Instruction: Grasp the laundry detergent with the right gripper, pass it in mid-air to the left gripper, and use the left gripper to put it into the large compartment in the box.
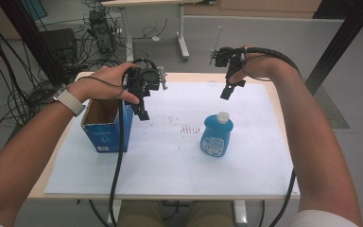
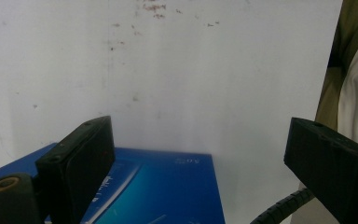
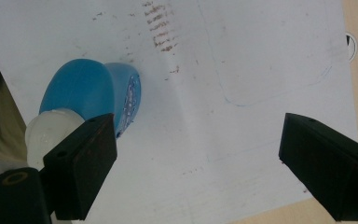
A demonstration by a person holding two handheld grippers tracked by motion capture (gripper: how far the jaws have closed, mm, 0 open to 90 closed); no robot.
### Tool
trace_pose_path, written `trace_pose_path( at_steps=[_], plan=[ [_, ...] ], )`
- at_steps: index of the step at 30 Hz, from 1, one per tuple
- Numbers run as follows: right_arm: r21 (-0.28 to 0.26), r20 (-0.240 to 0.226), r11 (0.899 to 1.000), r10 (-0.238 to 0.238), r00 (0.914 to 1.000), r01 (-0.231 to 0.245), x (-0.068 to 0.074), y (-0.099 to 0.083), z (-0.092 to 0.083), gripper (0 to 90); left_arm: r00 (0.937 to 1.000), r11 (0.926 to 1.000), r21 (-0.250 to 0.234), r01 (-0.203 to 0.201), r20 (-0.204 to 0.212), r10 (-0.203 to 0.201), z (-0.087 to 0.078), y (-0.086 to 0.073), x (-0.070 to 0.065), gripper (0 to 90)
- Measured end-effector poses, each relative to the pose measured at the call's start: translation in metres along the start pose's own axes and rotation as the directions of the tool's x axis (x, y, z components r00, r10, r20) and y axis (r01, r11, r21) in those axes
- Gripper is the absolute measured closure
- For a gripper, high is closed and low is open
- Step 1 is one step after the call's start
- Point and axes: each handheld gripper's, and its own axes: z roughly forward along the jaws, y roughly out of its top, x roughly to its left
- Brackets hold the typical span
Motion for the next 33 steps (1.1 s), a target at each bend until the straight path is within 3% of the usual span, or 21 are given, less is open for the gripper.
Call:
trace_pose_path(
  at_steps=[28, 33],
  plan=[
    [-0.046, -0.007, 0.997, 0.069, 0.9976, -0.070, 0.012, -0.013, -0.027, 12.8, 0.9999, 0.9999, -0.011, 0.003, -0.009, -0.003, -0.001, -0.002, -0.001, 9.3],
    [-0.066, 0.003, 0.993, 0.102, 0.9948, -0.101, 0.014, -0.018, -0.030, 5.8, 0.9999, 0.9999, -0.013, -0.003, -0.014, 0.003, 0.000, 0.000, -0.002, 9.4]
  ],
)
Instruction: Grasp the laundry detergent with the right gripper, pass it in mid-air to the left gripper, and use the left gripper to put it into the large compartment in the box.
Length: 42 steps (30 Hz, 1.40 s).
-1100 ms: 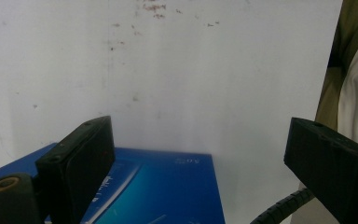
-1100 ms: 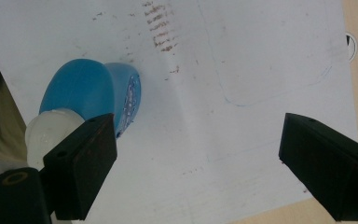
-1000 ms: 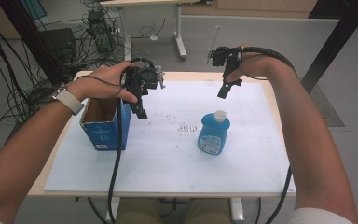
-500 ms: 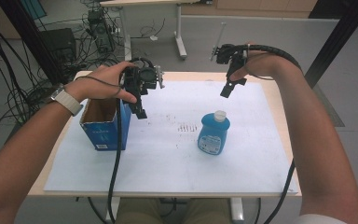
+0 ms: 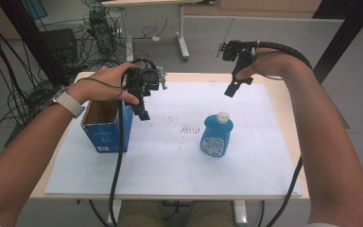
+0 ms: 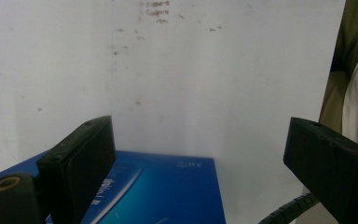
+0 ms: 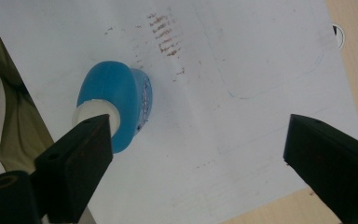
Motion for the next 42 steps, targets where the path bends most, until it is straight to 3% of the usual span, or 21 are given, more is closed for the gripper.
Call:
trace_pose_path(
  at_steps=[5, 11, 17, 22, 24, 31, 35, 42],
  plan=[
    [-0.014, -0.022, 0.999, 0.032, 0.9992, -0.033, 0.003, -0.008, -0.001, 4.5, 1.0000, 1.0000, -0.008, -0.003, -0.002, 0.003, 0.001, 0.001, 0.000, 9.5],
    [-0.026, -0.038, 0.999, 0.038, 0.9986, -0.039, 0.006, -0.014, -0.005, 6.2, 1.0000, 0.9999, -0.011, -0.009, -0.004, 0.009, 0.002, 0.001, 0.001, 9.7],
    [-0.042, -0.092, 0.995, 0.084, 0.9923, -0.088, 0.013, -0.020, -0.004, 9.6, 1.0000, 0.9999, -0.015, -0.009, 0.001, 0.009, 0.003, 0.003, 0.001, 9.9],
    [-0.037, -0.092, 0.992, 0.113, 0.9893, -0.117, 0.017, -0.025, -0.002, 10.9, 0.9999, 0.9997, -0.016, -0.016, 0.000, 0.016, 0.004, 0.005, 0.001, 10.1],
    [-0.010, -0.102, 0.989, 0.143, 0.9845, -0.144, 0.017, -0.029, 0.001, 13.0, 0.9998, 0.9997, -0.015, -0.017, 0.004, 0.017, 0.004, 0.005, 0.001, 10.3],
    [0.023, -0.130, 0.984, 0.177, 0.9757, -0.175, 0.020, -0.036, 0.008, 10.8, 0.9998, 0.9995, -0.024, -0.021, 0.001, 0.021, 0.005, 0.005, 0.002, 10.3],
    [0.024, -0.088, 0.984, 0.178, 0.9800, -0.177, 0.023, -0.038, 0.008, 11.2, 0.9998, 0.9995, -0.024, -0.019, -0.001, 0.019, 0.006, 0.005, 0.002, 10.3],
    [0.023, -0.083, 0.989, 0.150, 0.9851, -0.149, 0.028, -0.039, 0.012, 9.8, 0.9998, 0.9995, -0.026, -0.018, 0.000, 0.018, 0.005, 0.005, 0.001, 10.4]
  ],
)
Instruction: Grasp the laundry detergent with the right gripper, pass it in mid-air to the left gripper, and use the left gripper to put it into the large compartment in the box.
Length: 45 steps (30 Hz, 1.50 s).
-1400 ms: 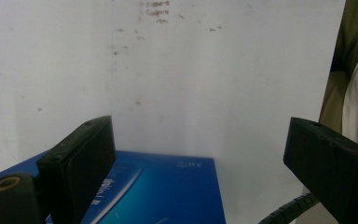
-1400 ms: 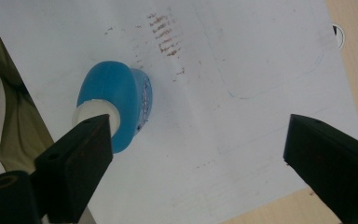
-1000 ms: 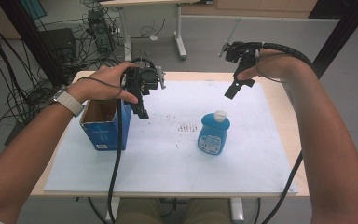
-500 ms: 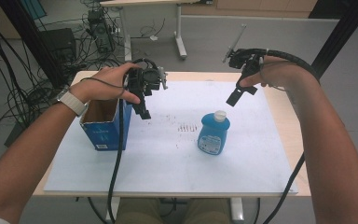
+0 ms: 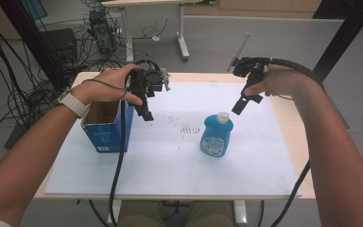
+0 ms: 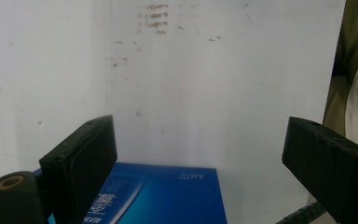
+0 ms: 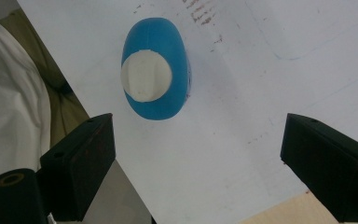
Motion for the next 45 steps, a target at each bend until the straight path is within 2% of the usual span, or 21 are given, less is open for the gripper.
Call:
trace_pose_path(
  at_steps=[9, 13, 16, 22, 29, 38, 42, 45],
  plan=[
    [-0.005, 0.020, 1.000, 0.018, 0.9997, -0.018, 0.002, -0.007, 0.005, 4.5, 1.0000, 1.0000, 0.000, 0.001, -0.001, -0.001, 0.000, -0.001, 0.001, 10.4],
    [-0.011, 0.012, 1.000, 0.010, 0.9999, -0.009, 0.004, -0.011, 0.006, 4.8, 1.0000, 1.0000, 0.005, 0.001, 0.001, -0.001, 0.001, -0.001, 0.002, 10.4],
    [-0.025, 0.019, 1.000, 0.014, 0.9997, -0.013, 0.006, -0.014, 0.006, 4.2, 1.0000, 1.0000, 0.007, 0.007, 0.005, -0.007, 0.001, 0.000, 0.002, 10.1],
    [-0.058, 0.018, 0.998, -0.008, 0.9998, 0.009, 0.014, -0.018, 0.009, 4.5, 1.0000, 0.9999, 0.009, 0.008, 0.002, -0.008, 0.002, 0.002, 0.002, 9.0],
    [-0.080, 0.018, 0.997, -0.001, 0.9998, 0.002, 0.017, -0.024, 0.013, 4.4, 1.0000, 0.9999, 0.013, 0.005, -0.002, -0.005, 0.002, 0.003, 0.001, 9.0],
    [-0.123, 0.023, 0.992, -0.003, 0.9997, 0.006, 0.019, -0.035, 0.023, 4.4, 1.0000, 0.9999, 0.013, -0.001, -0.005, 0.001, 0.002, 0.005, -0.001, 9.0],
    [-0.162, 0.030, 0.987, -0.018, 0.9994, 0.023, 0.022, -0.041, 0.030, 4.3, 1.0000, 0.9999, 0.014, -0.001, -0.002, 0.001, 0.003, 0.006, -0.001, 9.0],
    [-0.171, 0.032, 0.985, -0.022, 0.9993, 0.027, 0.023, -0.042, 0.032, 4.4, 1.0000, 0.9999, 0.013, 0.003, 0.000, -0.003, 0.003, 0.006, -0.002, 9.0]
  ],
)
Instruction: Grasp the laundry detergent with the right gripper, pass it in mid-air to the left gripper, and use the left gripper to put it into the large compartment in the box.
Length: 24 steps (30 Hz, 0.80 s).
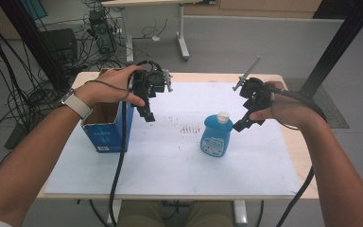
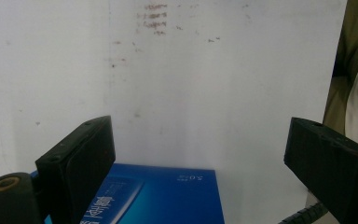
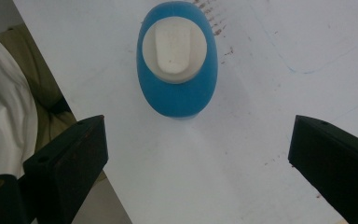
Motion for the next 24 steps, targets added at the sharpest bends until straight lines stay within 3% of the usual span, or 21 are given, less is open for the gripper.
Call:
trace_pose_path(
  at_steps=[24],
  plan=[
    [-0.102, 0.011, 0.995, -0.006, 0.9999, 0.007, 0.005, -0.017, 0.020, 5.1, 0.9999, 1.0000, 0.005, 0.003, 0.014, -0.003, 0.008, 0.002, -0.002, 9.1]
  ],
)
